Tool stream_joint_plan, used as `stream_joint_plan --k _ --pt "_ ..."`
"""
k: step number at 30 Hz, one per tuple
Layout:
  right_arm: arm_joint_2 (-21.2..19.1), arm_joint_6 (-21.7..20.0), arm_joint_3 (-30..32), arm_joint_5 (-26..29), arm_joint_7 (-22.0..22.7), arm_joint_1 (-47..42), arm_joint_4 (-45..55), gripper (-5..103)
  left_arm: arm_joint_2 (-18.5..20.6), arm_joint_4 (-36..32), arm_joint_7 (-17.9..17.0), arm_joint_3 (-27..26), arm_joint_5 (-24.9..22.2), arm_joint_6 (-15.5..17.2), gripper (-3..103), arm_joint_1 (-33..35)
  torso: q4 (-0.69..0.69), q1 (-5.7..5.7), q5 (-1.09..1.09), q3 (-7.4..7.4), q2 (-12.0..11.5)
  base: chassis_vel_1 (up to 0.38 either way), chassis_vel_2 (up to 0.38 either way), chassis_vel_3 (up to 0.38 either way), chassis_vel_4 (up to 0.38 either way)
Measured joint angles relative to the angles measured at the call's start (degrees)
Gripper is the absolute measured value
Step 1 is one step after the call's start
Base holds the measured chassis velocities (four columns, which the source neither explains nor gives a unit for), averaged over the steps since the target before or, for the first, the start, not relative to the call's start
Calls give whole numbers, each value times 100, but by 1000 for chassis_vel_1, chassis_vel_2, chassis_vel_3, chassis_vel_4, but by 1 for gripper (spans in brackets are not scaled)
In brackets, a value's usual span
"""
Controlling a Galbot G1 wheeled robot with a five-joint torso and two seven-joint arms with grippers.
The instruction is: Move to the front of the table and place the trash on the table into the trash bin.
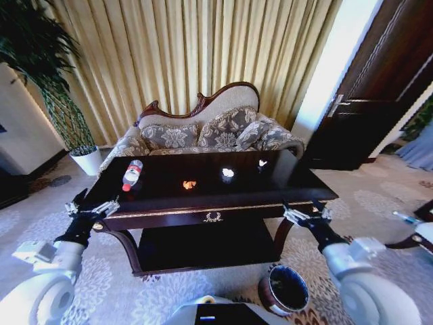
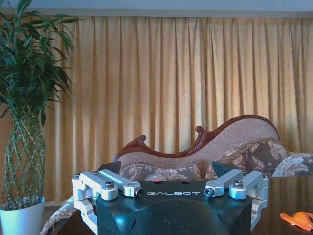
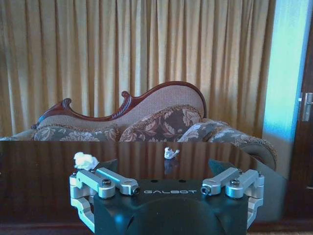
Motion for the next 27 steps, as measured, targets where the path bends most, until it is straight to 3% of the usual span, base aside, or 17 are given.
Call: stream_joint_plan --k 7,12,19,27 --pt "-675 -144 -268 430 281 897 -847 100 -102 1 -14 -92 81 24 100 32 0 2 1 1 -1 0 0 0 0" --pt "-1099 -257 -1067 681 615 2072 -1821 100 -128 -10 -90 -78 153 182 100 -19 -1 2 3 1 -1 0 0 0 0" --pt "-1149 -642 -2058 762 1055 3433 -2525 100 -101 7 -202 -15 193 315 100 -52 1 2 -2 2 -2 0 0 0 0" --pt "-778 -734 -3013 568 1199 4745 -3713 100 -127 13 -246 -73 211 341 100 8 1 2 0 1 -2 0 0 0 0"
